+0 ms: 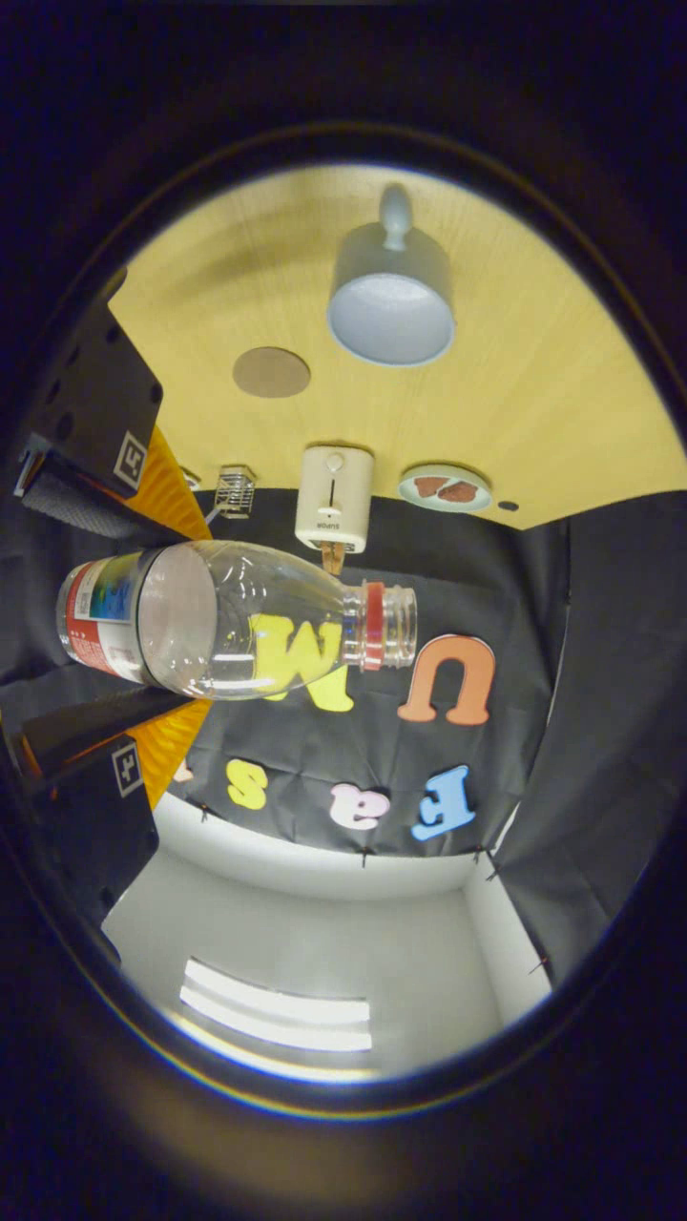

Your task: Take the bottle from table, then pour the juice into the cup, finally place the bottle on the coaster

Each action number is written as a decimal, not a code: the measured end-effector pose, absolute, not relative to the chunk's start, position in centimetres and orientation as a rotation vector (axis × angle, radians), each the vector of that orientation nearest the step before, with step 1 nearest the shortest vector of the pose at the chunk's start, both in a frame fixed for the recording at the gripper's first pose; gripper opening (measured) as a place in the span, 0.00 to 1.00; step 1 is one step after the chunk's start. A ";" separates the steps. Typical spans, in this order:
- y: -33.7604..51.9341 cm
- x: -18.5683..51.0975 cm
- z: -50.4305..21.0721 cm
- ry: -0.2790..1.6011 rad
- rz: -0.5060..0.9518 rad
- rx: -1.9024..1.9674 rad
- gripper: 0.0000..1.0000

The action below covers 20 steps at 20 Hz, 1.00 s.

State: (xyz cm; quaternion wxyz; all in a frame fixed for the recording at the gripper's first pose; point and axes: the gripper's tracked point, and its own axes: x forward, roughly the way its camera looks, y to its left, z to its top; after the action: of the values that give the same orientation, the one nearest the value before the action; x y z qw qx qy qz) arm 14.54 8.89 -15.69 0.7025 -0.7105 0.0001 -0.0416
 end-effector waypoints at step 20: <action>7.2 13.9 -5.5 -0.151 -0.093 -0.311 0.81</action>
State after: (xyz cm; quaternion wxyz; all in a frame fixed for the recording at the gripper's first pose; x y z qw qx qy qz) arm 13.90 7.19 -5.51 0.9840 -0.1549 -0.0751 -0.0463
